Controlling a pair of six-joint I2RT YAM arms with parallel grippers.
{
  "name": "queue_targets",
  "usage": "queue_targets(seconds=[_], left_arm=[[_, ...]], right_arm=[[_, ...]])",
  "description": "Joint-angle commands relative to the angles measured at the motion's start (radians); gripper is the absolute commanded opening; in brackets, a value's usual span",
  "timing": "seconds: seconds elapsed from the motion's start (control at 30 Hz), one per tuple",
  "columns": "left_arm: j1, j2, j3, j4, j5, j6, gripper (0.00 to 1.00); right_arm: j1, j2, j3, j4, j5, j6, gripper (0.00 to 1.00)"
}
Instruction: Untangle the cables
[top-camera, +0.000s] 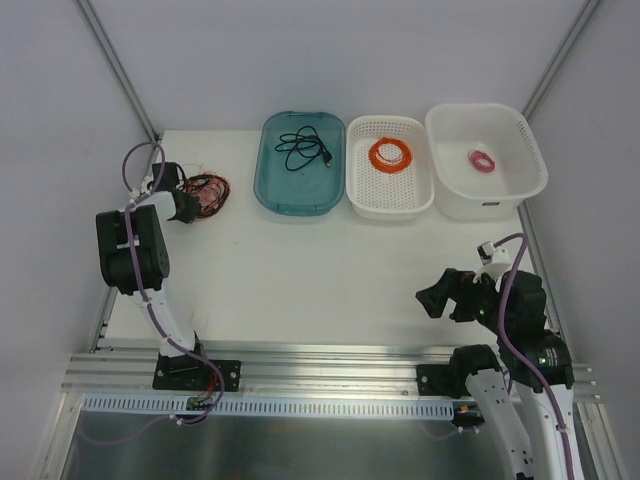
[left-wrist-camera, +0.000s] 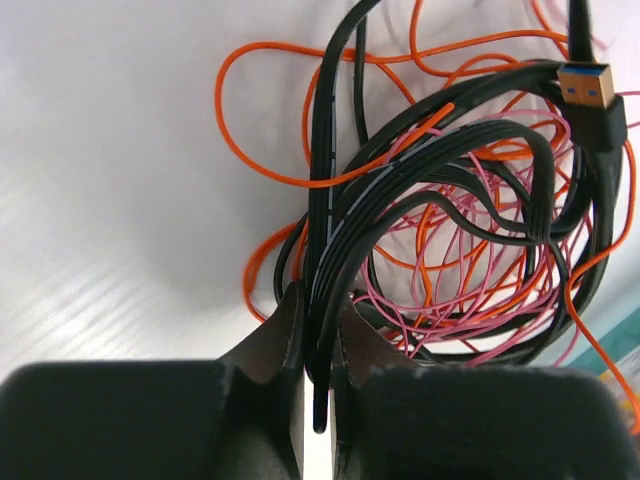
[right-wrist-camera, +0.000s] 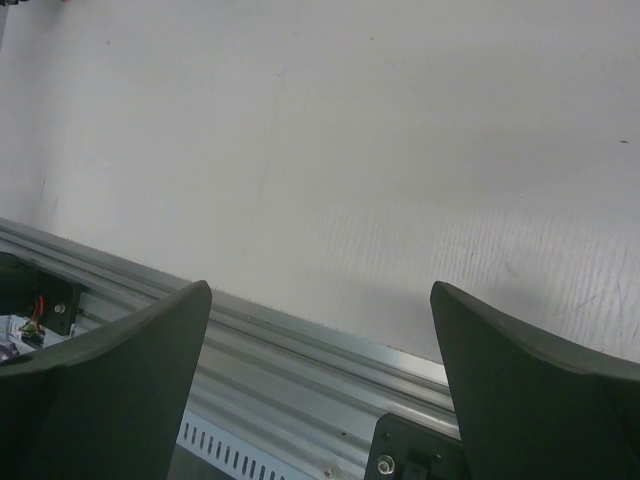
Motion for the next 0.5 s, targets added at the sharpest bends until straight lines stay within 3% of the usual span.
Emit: queue_targets(seconds=[0.0,0.2,0.33,0.47], left_arm=[[-0.003,-0.116,-0.108,-0.087,0.095,0.077,0.0],[-0.083,-0.349,-0.349,-0.116,0.157,0.132,0.0],[-0.201,-0.52,-0.507,-0.127,0.147,0.177,0.0],[-0.412,-0.668,-0.616,-0.132,0.157,0.16,0.0]], right_arm=[[-0.002,0.039,0.041,-0.01,-0.073,-0.036,0.97],[-0.001,0.107,0.07,-0.073,-0.182,-0.113,0.97],[0.002,0.153,0.063,-0.062,-0.271,-0.113,0.97],[0.031,0.194,0.035,-0.015,-0.274,-0.092,0.97]])
